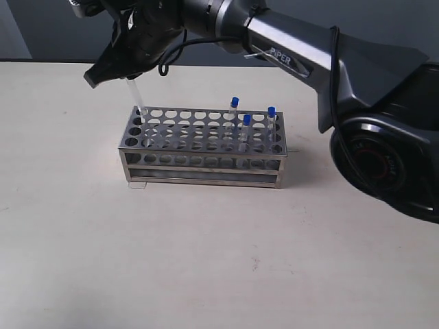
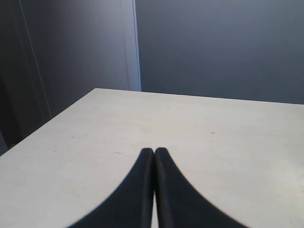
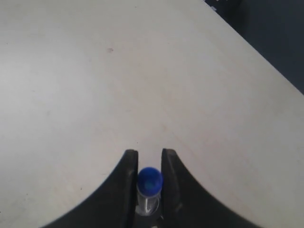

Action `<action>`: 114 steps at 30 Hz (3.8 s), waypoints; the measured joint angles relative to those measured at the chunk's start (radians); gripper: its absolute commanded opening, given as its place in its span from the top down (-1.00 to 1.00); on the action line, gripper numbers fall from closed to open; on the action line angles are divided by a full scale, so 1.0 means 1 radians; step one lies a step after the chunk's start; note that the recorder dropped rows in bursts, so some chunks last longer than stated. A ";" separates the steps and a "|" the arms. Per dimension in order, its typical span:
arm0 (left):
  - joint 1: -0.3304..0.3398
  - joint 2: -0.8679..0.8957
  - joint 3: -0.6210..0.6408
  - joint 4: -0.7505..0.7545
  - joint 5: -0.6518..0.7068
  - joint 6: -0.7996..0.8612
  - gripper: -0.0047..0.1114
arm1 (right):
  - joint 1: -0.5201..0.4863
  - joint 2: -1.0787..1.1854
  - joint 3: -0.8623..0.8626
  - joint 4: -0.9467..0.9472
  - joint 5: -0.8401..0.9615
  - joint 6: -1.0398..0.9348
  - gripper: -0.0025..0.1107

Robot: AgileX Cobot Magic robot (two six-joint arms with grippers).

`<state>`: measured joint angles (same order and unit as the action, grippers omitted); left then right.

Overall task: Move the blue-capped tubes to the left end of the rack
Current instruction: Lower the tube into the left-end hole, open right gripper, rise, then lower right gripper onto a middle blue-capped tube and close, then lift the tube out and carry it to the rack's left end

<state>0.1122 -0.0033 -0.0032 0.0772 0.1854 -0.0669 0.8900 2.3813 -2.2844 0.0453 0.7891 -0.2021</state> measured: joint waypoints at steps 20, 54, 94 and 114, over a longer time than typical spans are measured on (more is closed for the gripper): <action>0.000 0.000 0.000 0.000 0.000 0.000 0.91 | 0.000 0.002 0.004 -0.009 0.014 0.085 0.96; 0.000 0.000 0.000 0.000 0.000 0.000 0.91 | 0.000 -0.065 0.012 -0.141 0.162 0.220 0.33; 0.000 0.000 0.000 0.000 0.000 0.000 0.91 | -0.089 -0.293 0.572 -0.297 0.232 0.364 0.33; 0.000 0.000 0.000 0.000 0.000 0.000 0.91 | -0.091 -0.293 0.572 -0.316 0.228 0.402 0.97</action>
<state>0.1122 -0.0033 -0.0032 0.0772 0.1854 -0.0669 0.7989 2.0882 -1.7125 -0.2711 1.0167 0.2002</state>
